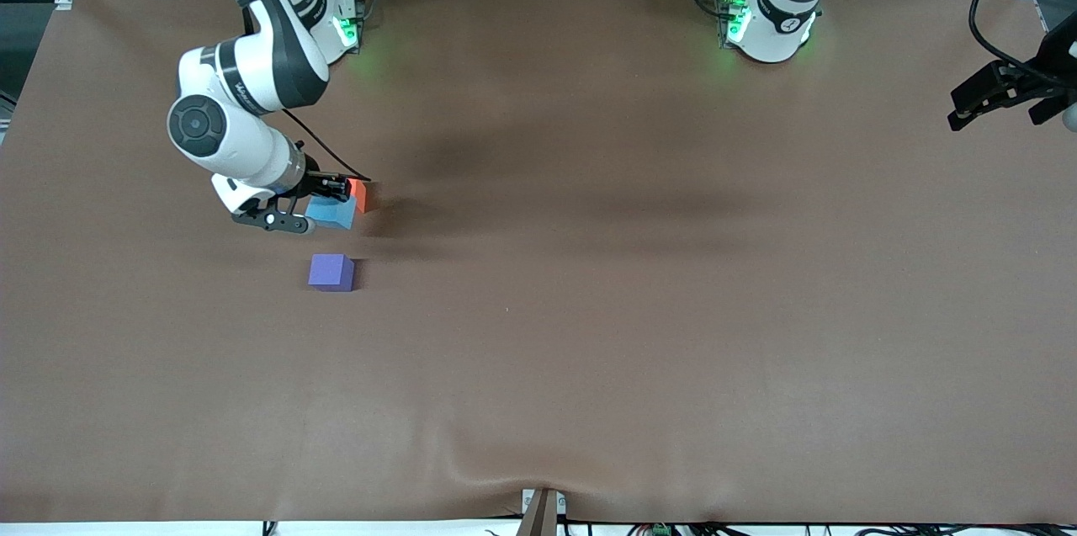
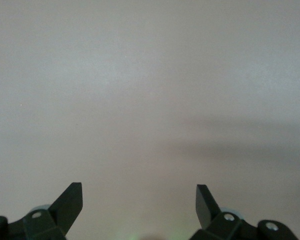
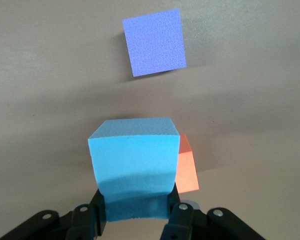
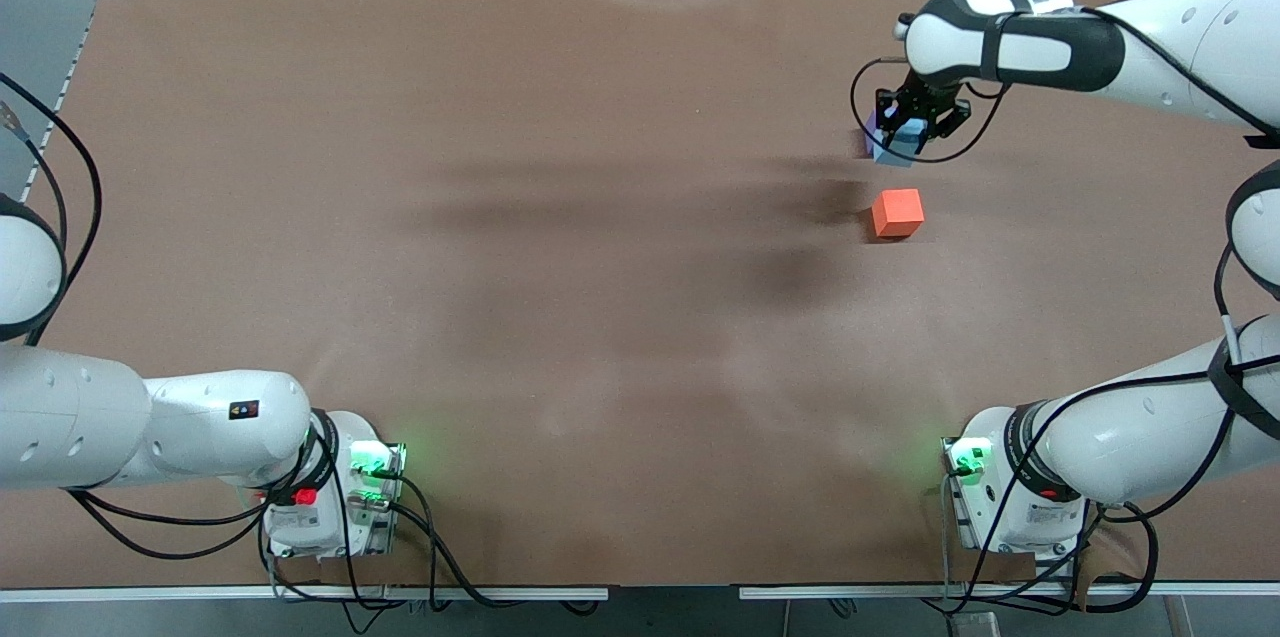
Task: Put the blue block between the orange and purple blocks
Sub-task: 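Carry the blue block with the right gripper toward the orange block, then lower the blue block between the orange and purple blocks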
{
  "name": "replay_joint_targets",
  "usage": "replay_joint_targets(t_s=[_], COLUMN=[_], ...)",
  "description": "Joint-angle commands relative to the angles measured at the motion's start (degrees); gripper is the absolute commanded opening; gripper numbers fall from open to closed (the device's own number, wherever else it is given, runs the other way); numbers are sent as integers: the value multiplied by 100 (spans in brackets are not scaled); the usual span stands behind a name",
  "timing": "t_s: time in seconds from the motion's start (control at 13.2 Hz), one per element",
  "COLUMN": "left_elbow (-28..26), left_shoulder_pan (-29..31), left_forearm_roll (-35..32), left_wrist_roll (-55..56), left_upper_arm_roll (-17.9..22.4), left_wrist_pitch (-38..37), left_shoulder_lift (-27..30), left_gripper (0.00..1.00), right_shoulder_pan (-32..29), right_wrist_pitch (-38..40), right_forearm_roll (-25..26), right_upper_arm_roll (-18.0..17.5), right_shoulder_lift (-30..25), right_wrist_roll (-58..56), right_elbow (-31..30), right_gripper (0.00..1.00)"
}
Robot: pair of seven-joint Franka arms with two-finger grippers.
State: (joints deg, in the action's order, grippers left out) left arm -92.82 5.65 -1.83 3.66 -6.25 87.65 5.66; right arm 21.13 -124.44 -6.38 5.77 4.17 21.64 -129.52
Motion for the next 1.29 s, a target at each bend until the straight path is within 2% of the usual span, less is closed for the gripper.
replay_joint_targets(t_s=[0.0, 1.21], left_elbow=[18, -17], left_shoulder_pan=[41, 15], left_forearm_roll=[112, 121], left_wrist_roll=[74, 74], left_upper_arm_roll=[-34, -86], left_wrist_pitch=[-73, -56], left_shoulder_lift=[15, -21], left_gripper=[100, 100], right_shoulder_pan=[-100, -135], right_wrist_pitch=[-343, -1310], right_forearm_roll=[102, 471], right_upper_arm_roll=[-94, -94], right_shoulder_lift=[-119, 567], right_wrist_roll=[-55, -81], right_elbow=[-328, -486], right_gripper=[0, 0])
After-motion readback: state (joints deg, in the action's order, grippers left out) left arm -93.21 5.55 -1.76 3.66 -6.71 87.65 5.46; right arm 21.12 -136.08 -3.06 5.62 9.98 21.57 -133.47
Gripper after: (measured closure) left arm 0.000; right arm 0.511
